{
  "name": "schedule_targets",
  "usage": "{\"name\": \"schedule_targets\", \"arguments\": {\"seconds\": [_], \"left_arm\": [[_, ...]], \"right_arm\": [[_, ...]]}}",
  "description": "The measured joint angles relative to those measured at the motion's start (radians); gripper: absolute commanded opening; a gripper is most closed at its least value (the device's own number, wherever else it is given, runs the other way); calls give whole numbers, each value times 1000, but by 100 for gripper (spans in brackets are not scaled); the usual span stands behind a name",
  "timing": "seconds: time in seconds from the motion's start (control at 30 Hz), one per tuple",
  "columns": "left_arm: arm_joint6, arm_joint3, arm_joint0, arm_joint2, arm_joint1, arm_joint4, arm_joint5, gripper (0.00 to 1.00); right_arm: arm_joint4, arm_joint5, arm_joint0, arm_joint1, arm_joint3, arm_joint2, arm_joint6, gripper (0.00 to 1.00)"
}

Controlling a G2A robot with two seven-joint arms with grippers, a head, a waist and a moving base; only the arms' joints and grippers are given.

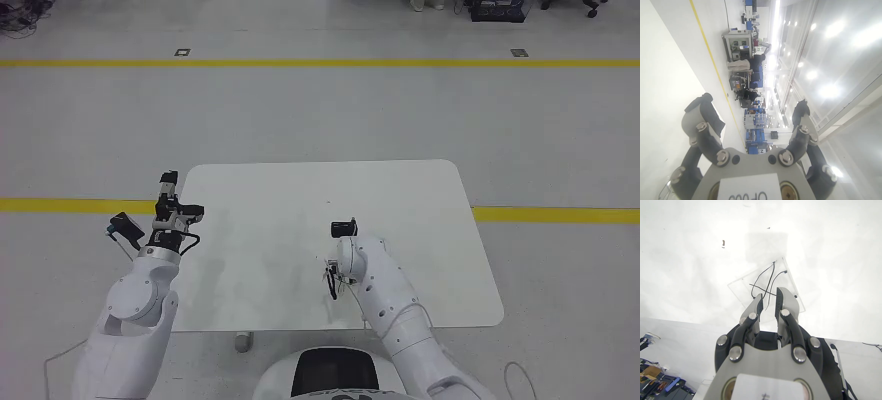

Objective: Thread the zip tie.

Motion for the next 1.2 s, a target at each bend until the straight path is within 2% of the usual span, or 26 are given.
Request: {"name": "schedule_targets", "arguments": {"seconds": [1.2], "left_arm": [[0, 0, 0, 0, 0, 0, 0, 100]], "right_arm": [[11, 0, 117, -41, 250, 43, -112, 16]]}}
